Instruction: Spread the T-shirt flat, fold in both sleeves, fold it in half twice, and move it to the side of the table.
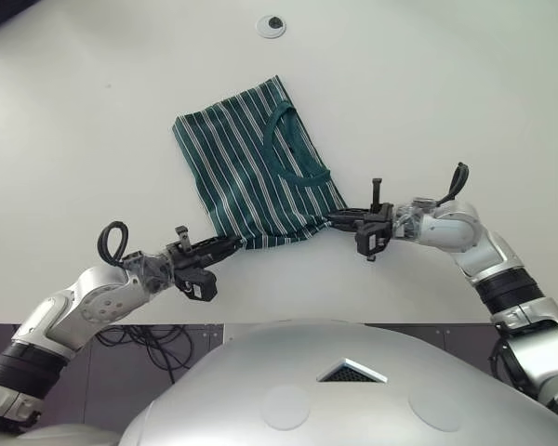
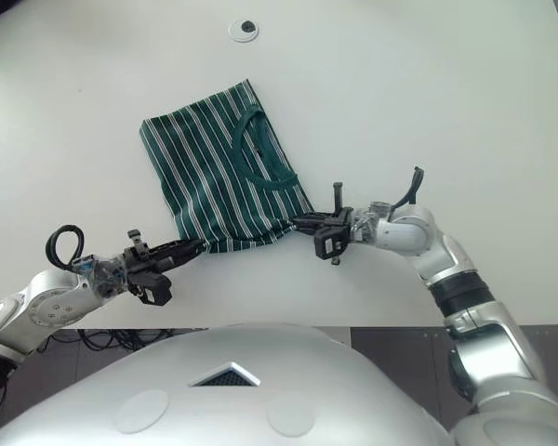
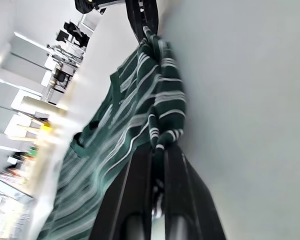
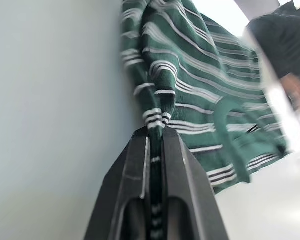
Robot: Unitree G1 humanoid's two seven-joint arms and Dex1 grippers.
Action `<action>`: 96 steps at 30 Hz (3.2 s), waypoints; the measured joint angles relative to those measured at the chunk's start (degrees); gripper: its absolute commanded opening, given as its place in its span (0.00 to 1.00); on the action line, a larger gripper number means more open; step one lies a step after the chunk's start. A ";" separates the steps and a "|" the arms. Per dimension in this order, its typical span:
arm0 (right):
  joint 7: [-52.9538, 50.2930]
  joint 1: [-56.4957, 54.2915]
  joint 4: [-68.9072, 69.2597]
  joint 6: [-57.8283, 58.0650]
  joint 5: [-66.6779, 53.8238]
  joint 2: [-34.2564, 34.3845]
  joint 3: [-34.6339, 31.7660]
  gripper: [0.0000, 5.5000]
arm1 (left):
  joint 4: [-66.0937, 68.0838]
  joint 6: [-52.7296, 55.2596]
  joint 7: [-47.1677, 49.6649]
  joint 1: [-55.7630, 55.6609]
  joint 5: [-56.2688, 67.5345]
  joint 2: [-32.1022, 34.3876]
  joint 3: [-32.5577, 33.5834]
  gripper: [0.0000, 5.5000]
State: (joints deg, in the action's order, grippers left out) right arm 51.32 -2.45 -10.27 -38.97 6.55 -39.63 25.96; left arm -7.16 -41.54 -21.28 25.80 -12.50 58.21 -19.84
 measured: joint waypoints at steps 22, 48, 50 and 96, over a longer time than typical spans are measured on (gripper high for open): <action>9.49 -5.03 15.33 32.63 -21.49 -0.38 -6.51 0.00 | -5.04 23.79 -34.20 5.92 54.73 0.86 12.66 0.00; -13.10 -9.36 -0.24 3.99 7.51 16.83 3.56 0.20 | 9.38 40.83 -15.30 -14.52 40.38 -24.01 27.38 0.26; -20.14 -10.21 -8.09 3.85 18.65 18.99 7.10 0.20 | 9.11 34.78 -12.03 -18.78 40.44 -31.32 28.53 0.26; -32.53 -20.72 -44.58 -16.48 -15.07 34.29 -27.91 0.20 | 59.81 -13.66 34.13 -49.02 -4.67 -50.61 29.77 0.26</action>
State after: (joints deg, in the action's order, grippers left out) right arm 18.78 -23.17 -54.84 -55.45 -8.53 -5.34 -1.95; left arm 52.65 -55.20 12.85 -23.22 -17.17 7.60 9.93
